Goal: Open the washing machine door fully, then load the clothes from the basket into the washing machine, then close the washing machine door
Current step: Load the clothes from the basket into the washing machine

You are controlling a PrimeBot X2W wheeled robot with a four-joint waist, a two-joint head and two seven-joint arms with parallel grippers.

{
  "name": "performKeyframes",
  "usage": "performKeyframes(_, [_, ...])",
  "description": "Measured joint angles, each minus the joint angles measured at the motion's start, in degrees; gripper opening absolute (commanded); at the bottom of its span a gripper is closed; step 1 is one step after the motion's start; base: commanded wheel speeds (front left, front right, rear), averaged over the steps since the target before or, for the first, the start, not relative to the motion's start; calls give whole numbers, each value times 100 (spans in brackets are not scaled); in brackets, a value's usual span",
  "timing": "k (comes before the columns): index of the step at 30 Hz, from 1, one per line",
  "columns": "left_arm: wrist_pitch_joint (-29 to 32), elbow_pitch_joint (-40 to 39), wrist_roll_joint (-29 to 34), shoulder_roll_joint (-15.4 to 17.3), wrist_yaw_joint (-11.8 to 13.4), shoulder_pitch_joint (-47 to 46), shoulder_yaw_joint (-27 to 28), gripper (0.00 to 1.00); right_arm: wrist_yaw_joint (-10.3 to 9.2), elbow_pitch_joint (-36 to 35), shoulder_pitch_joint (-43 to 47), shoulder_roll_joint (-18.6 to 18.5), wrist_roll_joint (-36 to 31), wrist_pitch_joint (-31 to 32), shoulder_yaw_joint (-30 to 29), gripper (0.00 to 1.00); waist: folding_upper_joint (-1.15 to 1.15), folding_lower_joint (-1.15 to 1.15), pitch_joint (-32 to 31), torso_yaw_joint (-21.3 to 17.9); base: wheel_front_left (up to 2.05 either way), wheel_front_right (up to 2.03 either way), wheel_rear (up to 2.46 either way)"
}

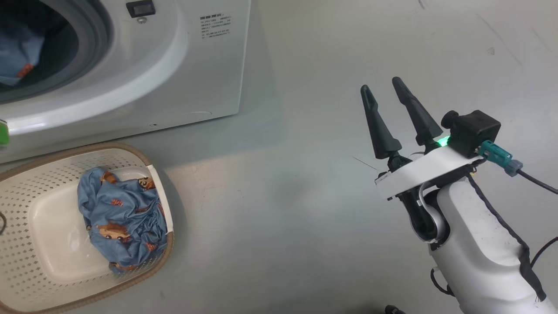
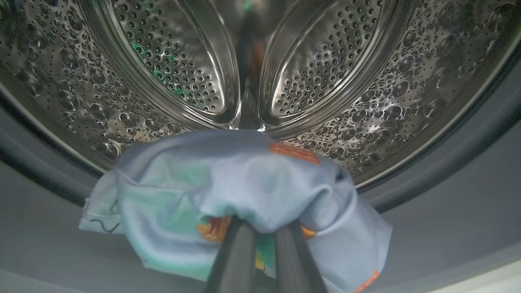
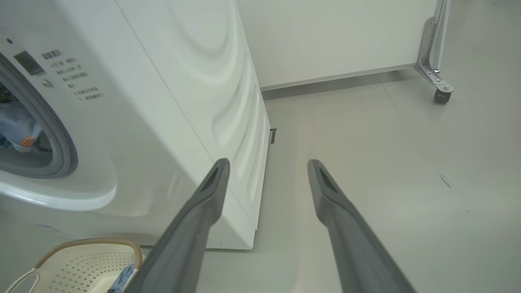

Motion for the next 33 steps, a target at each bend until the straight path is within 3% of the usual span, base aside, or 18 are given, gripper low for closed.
performKeyframes(14, [739,749,34,388,2,-1209,58,0,0,-48,-91,138,44,0,125,100,0,0,241,-394,0,0,0])
performKeyframes(21, [829,950,159,411,36,-1901,71,0,0,-73,-144,137,44,0,85,100,0,0,419,-580,0,0,0])
performKeyframes(22, [829,1016,162,411,68,-1962,81,22,0,-71,-145,136,44,0,73,100,0,0,442,-603,0,0,0])
performKeyframes(23, [836,1107,167,411,97,-2011,82,100,0,-71,-147,136,44,0,57,100,0,0,459,-625,0,0,0])
performKeyframes(28, [1240,1568,156,259,197,-2070,-37,100,0,-69,-148,133,43,0,-29,100,0,0,494,-671,0,0,0])
performKeyframes(33, [1111,1661,180,109,185,-2090,-125,100,0,-66,-148,124,42,0,-134,100,0,0,452,-604,0,0,0])
